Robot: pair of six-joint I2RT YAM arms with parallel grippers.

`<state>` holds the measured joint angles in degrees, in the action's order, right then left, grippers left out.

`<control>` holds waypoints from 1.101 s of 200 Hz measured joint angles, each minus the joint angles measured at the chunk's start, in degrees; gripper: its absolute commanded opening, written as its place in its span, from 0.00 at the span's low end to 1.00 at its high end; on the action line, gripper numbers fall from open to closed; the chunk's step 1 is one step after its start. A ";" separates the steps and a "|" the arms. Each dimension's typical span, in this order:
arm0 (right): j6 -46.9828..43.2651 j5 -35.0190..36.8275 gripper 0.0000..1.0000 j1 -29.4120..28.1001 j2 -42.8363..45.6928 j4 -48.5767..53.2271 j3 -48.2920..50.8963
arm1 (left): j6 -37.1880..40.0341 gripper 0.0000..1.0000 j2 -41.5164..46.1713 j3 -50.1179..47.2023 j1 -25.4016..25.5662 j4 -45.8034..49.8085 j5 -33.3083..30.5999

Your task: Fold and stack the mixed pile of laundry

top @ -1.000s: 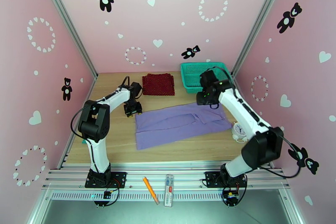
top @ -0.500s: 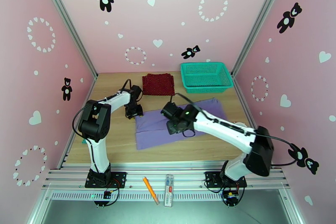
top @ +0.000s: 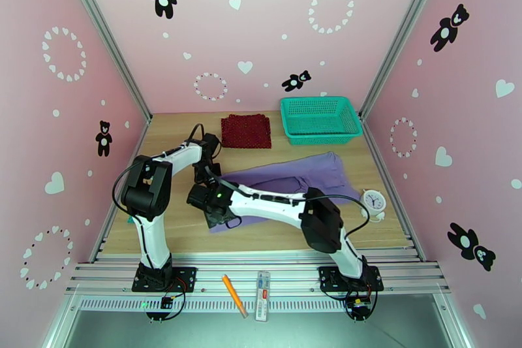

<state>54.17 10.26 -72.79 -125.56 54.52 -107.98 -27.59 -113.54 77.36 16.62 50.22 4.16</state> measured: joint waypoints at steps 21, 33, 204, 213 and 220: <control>0.90 -0.76 0.63 -1.40 -4.83 1.31 -5.84 | 0.00 0.00 0.02 -0.07 0.00 -0.11 0.07; 1.62 -0.90 0.63 -2.03 -6.88 1.97 -8.07 | -0.02 0.00 0.07 -0.31 0.00 -0.33 0.15; 4.24 -2.10 0.00 -1.73 -16.46 9.73 -15.87 | -0.17 0.00 3.39 -4.85 -0.31 -5.20 0.83; 3.69 -2.10 0.00 -1.77 -16.41 9.66 -15.87 | -0.44 0.00 3.80 -5.27 -0.31 -5.49 0.81; 3.26 -2.19 0.00 -1.81 -16.35 9.53 -15.87 | -0.57 0.00 4.09 -5.53 -0.31 -5.29 0.76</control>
<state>57.43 8.08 -74.61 -141.91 64.05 -123.85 -28.16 -109.45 71.83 16.32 44.93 4.93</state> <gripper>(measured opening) 0.038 0.071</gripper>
